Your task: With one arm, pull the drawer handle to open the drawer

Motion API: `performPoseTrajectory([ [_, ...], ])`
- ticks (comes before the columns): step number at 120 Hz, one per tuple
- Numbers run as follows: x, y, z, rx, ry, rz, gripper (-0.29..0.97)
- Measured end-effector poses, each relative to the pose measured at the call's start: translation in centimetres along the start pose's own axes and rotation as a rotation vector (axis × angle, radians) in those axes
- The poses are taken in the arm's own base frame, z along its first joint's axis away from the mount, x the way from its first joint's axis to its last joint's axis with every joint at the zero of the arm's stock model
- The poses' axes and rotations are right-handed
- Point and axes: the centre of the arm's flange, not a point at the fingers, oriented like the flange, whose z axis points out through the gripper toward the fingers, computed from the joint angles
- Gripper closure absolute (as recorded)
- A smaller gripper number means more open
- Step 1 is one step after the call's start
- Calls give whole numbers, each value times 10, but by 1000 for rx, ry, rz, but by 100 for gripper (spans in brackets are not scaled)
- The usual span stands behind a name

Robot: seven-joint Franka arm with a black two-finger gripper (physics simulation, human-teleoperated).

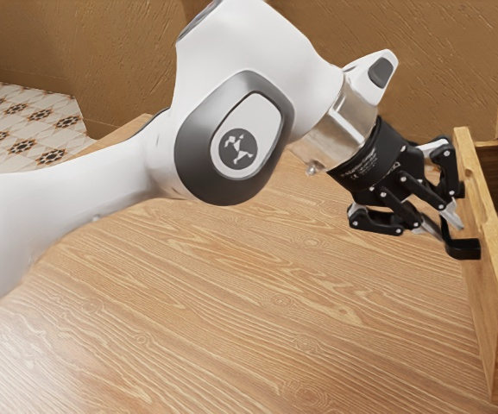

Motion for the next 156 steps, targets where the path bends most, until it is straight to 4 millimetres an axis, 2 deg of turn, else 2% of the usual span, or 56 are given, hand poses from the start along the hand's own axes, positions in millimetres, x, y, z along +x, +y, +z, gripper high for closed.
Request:
performPoseTrajectory([
  [76,-3,-35,-30,8,0,-38,68],
  [116,0,-62,-56,1,10,-71,70],
  [156,-1,-89,-74,1,9,-101,68],
])
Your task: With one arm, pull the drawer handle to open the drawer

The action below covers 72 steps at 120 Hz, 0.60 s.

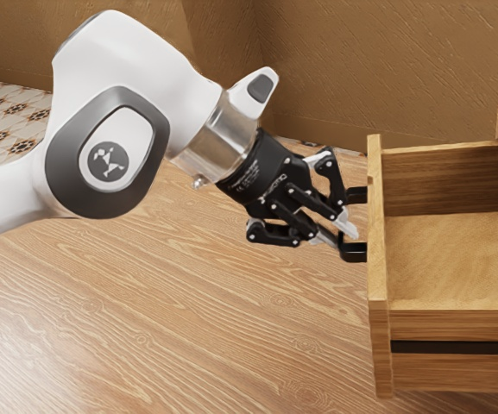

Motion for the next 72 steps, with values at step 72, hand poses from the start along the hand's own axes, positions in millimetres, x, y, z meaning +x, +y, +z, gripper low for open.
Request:
performPoseTrajectory([
  [72,0,-55,-94,-43,106,3,41],
])
